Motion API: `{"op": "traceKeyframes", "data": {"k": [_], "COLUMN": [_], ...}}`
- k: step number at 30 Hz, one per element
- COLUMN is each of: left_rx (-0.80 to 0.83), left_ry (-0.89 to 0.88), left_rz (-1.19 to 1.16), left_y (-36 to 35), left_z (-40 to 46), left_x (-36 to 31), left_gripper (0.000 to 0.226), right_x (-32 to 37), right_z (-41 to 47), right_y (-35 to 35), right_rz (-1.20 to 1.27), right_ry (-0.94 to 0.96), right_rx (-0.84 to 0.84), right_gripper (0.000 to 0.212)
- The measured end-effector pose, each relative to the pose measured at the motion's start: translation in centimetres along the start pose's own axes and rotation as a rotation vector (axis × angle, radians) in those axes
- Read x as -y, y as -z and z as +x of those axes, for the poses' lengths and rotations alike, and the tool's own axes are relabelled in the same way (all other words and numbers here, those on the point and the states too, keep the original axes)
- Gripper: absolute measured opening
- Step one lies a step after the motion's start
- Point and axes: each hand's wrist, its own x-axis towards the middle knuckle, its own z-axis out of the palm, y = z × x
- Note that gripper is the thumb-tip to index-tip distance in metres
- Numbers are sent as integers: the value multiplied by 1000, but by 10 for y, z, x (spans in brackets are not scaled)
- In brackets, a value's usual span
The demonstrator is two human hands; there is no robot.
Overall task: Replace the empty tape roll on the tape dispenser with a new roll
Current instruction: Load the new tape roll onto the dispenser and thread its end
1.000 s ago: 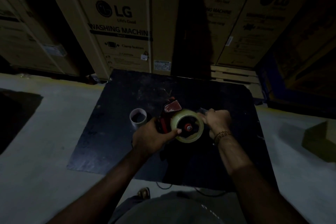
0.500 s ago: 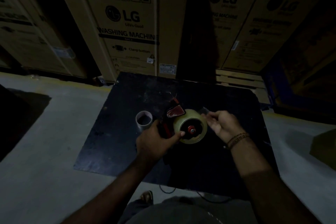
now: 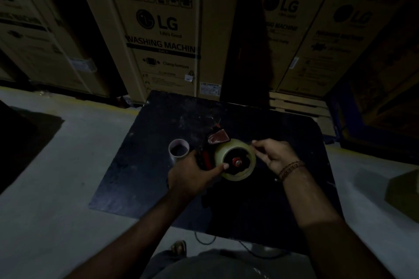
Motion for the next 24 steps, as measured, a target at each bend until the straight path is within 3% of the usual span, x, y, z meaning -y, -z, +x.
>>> {"op": "traceKeyframes", "data": {"k": [6, 10, 17, 24], "left_rx": [8, 13, 32, 49], "left_ry": [-4, -14, 18, 41], "left_rz": [33, 42, -15, 3], "left_y": [3, 2, -5, -6], "left_z": [-1, -4, -9, -12], "left_x": [-1, -1, 1, 4], "left_gripper": [84, 84, 90, 88], "right_x": [7, 7, -1, -15], "right_z": [3, -1, -2, -9], "right_y": [2, 4, 4, 2], "right_rz": [88, 28, -44, -79], "right_ry": [-175, -186, -113, 68], "right_rx": [57, 40, -25, -148], "right_gripper": [17, 21, 13, 21]}}
